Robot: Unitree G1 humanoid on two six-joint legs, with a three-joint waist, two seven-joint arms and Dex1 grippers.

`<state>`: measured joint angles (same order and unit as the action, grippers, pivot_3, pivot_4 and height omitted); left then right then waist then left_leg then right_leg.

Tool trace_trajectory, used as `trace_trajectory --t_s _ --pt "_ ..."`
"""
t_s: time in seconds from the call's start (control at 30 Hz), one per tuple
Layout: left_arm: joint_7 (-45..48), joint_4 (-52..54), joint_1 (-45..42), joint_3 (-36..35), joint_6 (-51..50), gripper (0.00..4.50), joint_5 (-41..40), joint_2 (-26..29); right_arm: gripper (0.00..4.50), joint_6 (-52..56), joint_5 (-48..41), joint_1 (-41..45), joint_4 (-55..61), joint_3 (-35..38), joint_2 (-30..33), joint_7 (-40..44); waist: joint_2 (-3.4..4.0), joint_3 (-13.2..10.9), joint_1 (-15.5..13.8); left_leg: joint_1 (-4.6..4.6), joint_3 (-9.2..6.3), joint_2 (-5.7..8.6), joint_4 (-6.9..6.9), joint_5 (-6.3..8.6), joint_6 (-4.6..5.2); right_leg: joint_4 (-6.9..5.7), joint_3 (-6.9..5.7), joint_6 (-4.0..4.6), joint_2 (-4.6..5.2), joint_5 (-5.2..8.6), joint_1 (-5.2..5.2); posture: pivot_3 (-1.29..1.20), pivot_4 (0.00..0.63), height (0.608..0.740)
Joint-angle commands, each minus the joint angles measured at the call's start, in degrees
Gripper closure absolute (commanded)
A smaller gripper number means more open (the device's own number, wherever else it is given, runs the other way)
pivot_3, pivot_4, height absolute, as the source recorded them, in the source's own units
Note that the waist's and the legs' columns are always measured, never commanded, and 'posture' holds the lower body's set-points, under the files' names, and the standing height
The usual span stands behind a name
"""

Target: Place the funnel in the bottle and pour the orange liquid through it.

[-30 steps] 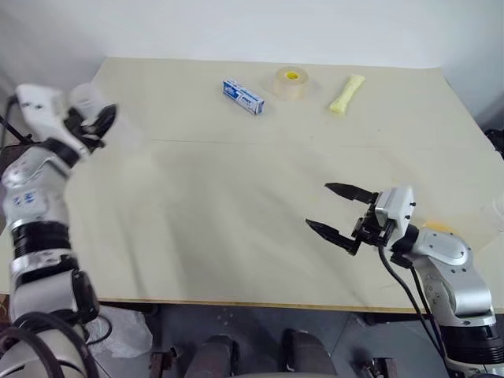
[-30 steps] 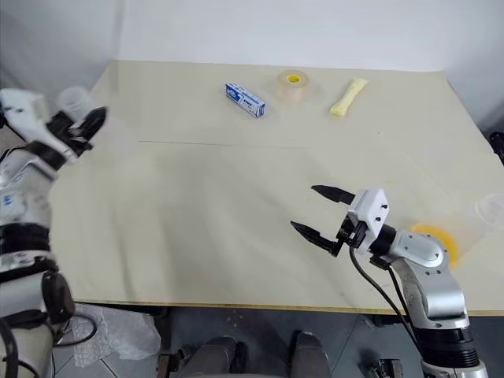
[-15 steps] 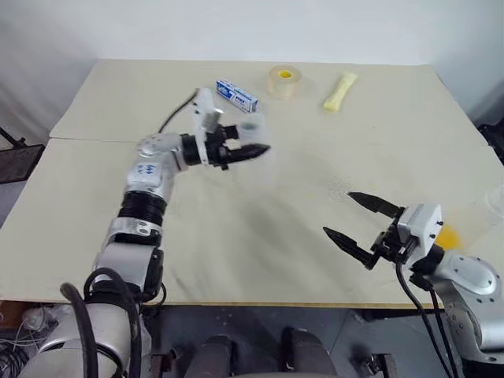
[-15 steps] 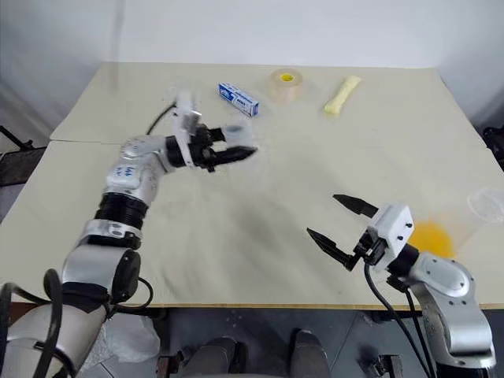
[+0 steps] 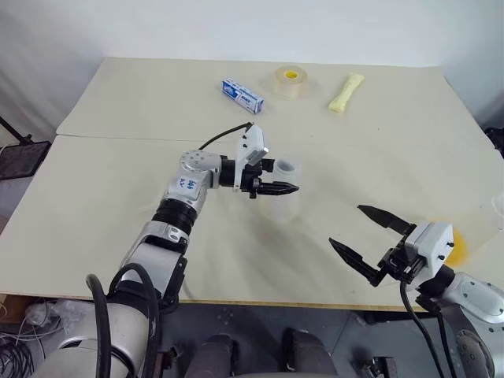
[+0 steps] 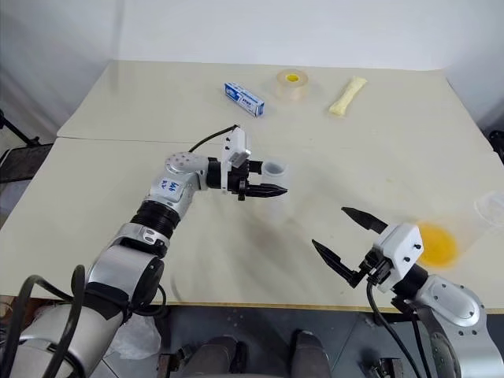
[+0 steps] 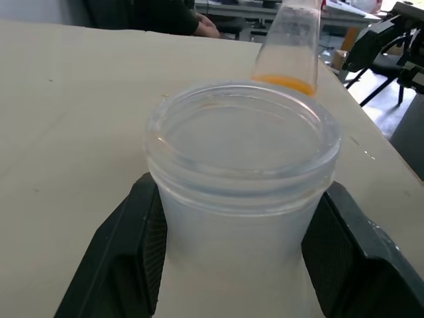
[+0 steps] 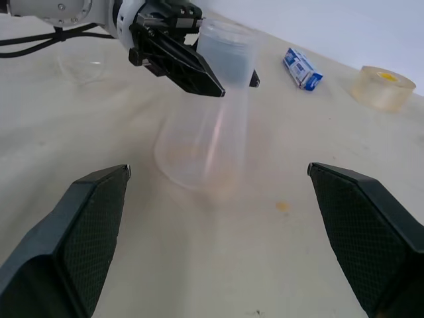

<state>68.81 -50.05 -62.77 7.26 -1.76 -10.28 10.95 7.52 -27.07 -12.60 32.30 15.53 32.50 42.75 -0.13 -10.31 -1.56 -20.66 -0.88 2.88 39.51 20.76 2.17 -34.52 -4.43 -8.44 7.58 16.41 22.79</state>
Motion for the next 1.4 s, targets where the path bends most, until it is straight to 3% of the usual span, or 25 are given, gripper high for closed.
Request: trace_trajectory --t_s 0.03,0.13,0.3,0.37,0.63,1.07,1.23,1.4 --pt "0.04 0.54 -2.1 -0.32 1.25 2.09 0.47 -1.0 0.0 -1.52 -0.59 -0.9 2.28 1.75 -0.22 -0.58 0.0 0.0 0.0 0.0 0.0 0.0 0.0 0.0 0.0 0.0 0.0 0.0 0.0 0.0 0.0 0.0 0.15 0.74" --pt "-0.23 0.69 -1.7 -0.28 0.98 2.09 0.91 -1.33 0.0 -1.74 -0.74 -1.67 2.46 2.61 -0.1 -0.65 0.0 0.0 -0.09 -0.01 -0.01 0.0 0.02 0.0 0.01 0.0 0.0 0.0 0.01 0.0 0.0 0.0 0.15 0.74" --pt "0.24 2.32 -0.34 0.13 0.93 0.39 1.33 -1.64 0.0 -1.88 -0.77 -2.1 2.47 3.34 0.09 -0.77 0.0 0.0 -0.04 -0.02 -0.01 0.0 0.04 0.0 0.01 -0.01 0.0 0.0 0.0 0.0 0.0 0.0 0.15 0.74" --pt "0.24 2.75 -0.11 -0.15 0.87 0.02 1.01 -1.88 0.0 -1.87 -0.86 -1.93 2.29 3.51 0.23 -0.84 0.0 0.0 -0.06 -0.02 -0.01 0.0 0.05 0.0 0.01 -0.01 0.0 0.0 0.0 0.0 0.0 0.0 0.15 0.74" --pt "0.39 8.03 1.45 -1.37 -4.58 0.02 -0.69 -0.2 0.0 -1.25 -1.11 -1.09 1.69 4.62 0.9 -0.6 0.0 0.0 0.02 -0.02 -0.03 -0.01 0.08 0.0 0.01 -0.03 0.0 0.0 -0.01 0.0 0.0 0.0 0.15 0.74" --pt "-1.89 24.51 8.85 -7.18 -18.21 0.02 -4.6 14.34 0.0 0.06 -2.6 -0.11 0.61 5.77 3.41 1.23 0.01 0.0 0.09 -0.01 -0.12 -0.05 0.16 0.01 0.0 -0.19 0.04 0.0 -0.02 0.0 0.01 0.0 0.15 0.74" --pt "-6.15 36.33 22.31 -18.7 -20.75 0.02 -8.83 24.52 0.0 1.36 -4.21 0.46 -0.53 5.79 4.82 3.38 0.05 0.02 0.9 0.01 -0.18 -0.04 0.2 0.03 -0.03 -0.23 0.11 0.0 0.01 0.0 0.01 0.0 0.15 0.74" --pt "-11.4 48.67 35.98 -28.98 -24.95 0.02 -15.03 27.13 0.0 2.28 -5.69 2.02 -2.12 5.37 6.04 5.51 0.06 0.01 0.54 0.12 -0.25 -0.12 0.17 0.06 -0.08 -0.24 0.19 0.04 0.02 0.02 -0.06 0.0 0.15 0.74"
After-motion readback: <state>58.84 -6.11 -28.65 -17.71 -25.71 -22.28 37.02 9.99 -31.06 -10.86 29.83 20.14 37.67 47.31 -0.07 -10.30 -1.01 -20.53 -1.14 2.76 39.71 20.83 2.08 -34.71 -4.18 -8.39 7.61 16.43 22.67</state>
